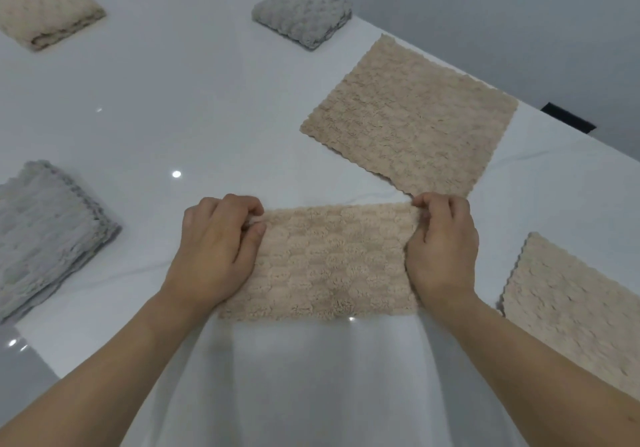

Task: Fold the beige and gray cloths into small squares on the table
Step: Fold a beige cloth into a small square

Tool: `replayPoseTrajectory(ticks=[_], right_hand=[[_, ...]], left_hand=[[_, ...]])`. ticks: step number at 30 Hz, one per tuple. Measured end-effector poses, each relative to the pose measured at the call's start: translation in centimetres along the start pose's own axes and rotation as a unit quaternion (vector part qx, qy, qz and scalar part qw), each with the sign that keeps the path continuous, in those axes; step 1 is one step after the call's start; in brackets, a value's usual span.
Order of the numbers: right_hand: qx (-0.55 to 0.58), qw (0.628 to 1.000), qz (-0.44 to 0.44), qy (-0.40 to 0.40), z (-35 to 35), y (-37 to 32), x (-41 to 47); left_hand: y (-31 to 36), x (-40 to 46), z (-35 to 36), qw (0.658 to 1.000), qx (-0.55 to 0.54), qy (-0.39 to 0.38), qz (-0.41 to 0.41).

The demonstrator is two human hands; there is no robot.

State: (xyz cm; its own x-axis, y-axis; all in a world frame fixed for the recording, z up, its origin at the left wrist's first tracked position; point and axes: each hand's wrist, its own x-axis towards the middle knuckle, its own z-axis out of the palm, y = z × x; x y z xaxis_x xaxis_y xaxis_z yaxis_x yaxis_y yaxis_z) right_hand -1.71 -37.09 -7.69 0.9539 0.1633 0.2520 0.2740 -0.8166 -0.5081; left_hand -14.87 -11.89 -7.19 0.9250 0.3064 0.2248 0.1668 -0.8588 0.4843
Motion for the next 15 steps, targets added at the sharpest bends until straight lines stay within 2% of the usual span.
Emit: replayPoseTrajectory(ticks=[1,3,5,6,8,11,13,15], right_hand=[[0.015,0.999,0.025,0.012,-0.3,-0.3,0.2],[0.035,0.991,0.099,0.087,-1.7,-1.2,0.9],[0.028,0.985,0.093,0.145,-3.0,-2.9,0.5],[0.027,0.989,0.061,0.130,-3.2,-4.0,-0.5],[-0.019,0.999,-0.008,0.027,-2.2,-5.6,-3.8],[-0.156,0.975,-0.076,-0.141,0.2,-5.7,-9.0],[-0.174,0.961,-0.085,-0.197,0.3,-4.5,-9.1],[-0.168,0.951,-0.138,-0.221,-0.7,-3.0,-8.2]], left_hand=[[0.0,0.0,-0.1,1.000,-0.005,-0.001,0.000],[0.2,0.0,-0.1,1.000,-0.019,-0.004,-0.003],[0.1,-0.1,-0.1,1.000,-0.020,-0.002,-0.007],[0.0,-0.2,0.0,1.000,-0.012,-0.001,-0.007],[0.0,-0.6,0.1,1.000,0.007,0.000,-0.011],[0.7,-2.0,-0.5,0.999,0.009,-0.004,-0.047],[1.4,-3.4,-1.1,0.995,-0.061,-0.023,-0.082],[2.5,-4.5,-2.5,0.965,-0.208,-0.081,-0.138]])
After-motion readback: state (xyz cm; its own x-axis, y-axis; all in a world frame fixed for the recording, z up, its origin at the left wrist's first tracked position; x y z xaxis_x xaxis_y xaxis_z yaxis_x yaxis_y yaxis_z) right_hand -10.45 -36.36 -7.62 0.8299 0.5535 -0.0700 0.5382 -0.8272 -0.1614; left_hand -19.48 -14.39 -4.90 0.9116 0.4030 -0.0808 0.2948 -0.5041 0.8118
